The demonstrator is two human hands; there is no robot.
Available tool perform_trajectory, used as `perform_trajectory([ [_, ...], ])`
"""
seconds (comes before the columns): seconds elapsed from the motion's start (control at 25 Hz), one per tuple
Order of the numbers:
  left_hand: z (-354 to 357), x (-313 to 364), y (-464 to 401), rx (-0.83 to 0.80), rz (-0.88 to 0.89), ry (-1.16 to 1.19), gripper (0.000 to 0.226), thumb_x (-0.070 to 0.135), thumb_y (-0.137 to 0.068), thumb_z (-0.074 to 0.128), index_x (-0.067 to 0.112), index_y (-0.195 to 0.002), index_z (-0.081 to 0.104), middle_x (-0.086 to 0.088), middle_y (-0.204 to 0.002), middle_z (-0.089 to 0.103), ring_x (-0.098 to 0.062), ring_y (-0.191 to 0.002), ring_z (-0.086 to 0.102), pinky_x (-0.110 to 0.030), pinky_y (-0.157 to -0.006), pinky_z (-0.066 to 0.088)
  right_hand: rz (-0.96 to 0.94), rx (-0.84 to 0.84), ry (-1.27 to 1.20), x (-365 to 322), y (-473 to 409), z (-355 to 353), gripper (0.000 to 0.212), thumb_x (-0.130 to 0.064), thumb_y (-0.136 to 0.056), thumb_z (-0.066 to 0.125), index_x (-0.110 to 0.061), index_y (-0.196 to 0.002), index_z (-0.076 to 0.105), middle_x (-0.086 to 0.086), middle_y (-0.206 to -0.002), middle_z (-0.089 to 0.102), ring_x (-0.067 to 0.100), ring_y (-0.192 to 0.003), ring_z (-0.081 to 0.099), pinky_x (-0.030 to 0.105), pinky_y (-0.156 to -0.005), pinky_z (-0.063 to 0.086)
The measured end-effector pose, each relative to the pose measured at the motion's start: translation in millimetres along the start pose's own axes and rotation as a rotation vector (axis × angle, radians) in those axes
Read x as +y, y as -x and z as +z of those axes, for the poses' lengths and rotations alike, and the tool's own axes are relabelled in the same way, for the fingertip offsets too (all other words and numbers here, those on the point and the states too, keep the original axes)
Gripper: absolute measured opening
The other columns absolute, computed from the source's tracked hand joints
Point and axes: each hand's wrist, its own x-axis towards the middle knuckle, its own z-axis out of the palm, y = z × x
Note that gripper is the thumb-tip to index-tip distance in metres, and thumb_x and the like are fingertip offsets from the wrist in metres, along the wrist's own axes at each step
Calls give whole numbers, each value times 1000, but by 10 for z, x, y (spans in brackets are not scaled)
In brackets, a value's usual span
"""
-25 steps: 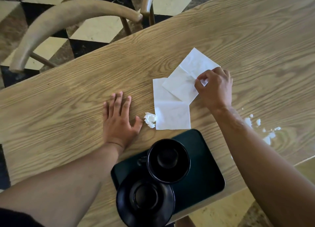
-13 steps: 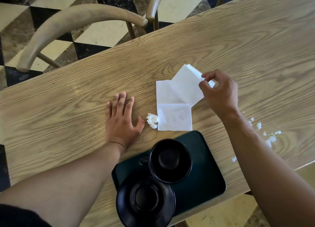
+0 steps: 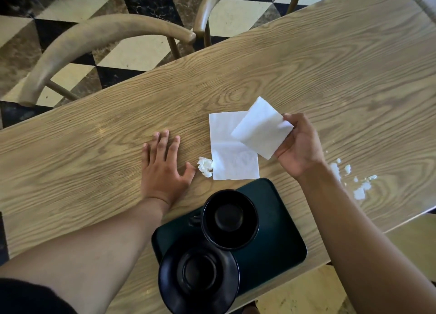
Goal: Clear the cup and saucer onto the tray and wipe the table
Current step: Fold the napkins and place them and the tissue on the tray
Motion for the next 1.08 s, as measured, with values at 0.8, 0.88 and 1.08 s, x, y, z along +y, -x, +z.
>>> perform_trajectory([
  [0.8,-26,14,-19,-88,-52,11,76,45,-86,48,11,-153,43,-13,-169,25,-30,-158,13,-51,-128,4,228,-29,666,407,1610,-1133,15,-18,-76,86,-24,-87,78,10,-91,77,24,-75,75,38,-57,59],
  [0.88,-15,3,-20,-81,-51,11,75,45,-86,49,12,-153,43,-14,-169,26,-30,-158,14,-52,-128,5,173,-38,899,458,1591,-1073,14,-17,-86,83,-29,-91,78,0,-90,78,20,-76,75,34,-57,60],
  [1.08,-34,16,-29,-73,-49,10,75,45,-85,50,11,-153,44,-15,-168,27,-32,-158,15,-52,-127,6,-48,-91,1243,564,1445,-809,16,-26,-87,75,-42,-90,71,-17,-88,74,5,-79,68,18,-60,53],
])
